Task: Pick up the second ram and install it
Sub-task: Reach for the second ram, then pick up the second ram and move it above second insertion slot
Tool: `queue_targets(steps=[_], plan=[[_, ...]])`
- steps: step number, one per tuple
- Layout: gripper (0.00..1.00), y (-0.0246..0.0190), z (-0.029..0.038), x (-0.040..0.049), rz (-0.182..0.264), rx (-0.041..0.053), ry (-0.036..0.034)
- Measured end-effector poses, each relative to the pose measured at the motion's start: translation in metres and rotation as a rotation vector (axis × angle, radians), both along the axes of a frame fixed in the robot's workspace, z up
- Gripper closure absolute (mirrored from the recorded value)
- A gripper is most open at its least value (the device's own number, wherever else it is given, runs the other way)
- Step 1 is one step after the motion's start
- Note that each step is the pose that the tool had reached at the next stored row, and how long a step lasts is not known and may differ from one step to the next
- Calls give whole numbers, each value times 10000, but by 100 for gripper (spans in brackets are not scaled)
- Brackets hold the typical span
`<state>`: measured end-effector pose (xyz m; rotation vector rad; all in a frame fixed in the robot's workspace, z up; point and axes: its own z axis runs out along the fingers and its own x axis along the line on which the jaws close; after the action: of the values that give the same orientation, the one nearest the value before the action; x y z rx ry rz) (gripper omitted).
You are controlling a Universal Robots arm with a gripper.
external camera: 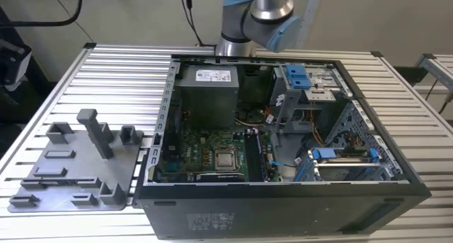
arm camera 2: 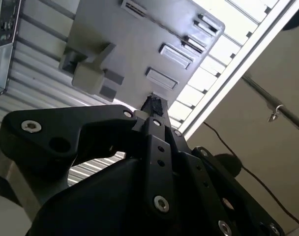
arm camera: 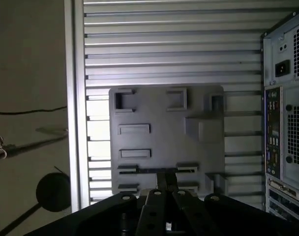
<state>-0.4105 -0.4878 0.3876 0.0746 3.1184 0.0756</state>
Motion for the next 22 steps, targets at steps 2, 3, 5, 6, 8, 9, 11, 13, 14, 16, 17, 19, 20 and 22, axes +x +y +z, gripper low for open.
queue_targets(steps=[2,3,5,6,8,9,11,13,14,16,17,19,20,22], plan=[[89,-87,-1,0,1,-1,0],[89,-127,-3,0,0,0,-1],[89,-200,-3,0,0,-1,1],[89,-227,-5,0,0,0,1],[89,-237,-6,-1,0,-1,0],[89,-237,-6,0,-1,-1,0],[89,-236,-7,1,-1,1,-1],[89,-237,-7,1,0,-1,0],[89,-237,-8,1,0,-1,1],[89,-237,-8,2,1,0,0],[89,-237,-8,2,1,0,0],[89,-237,-8,2,1,0,-2],[89,-237,-7,2,2,3,-9],[89,-236,-7,2,0,15,-11]])
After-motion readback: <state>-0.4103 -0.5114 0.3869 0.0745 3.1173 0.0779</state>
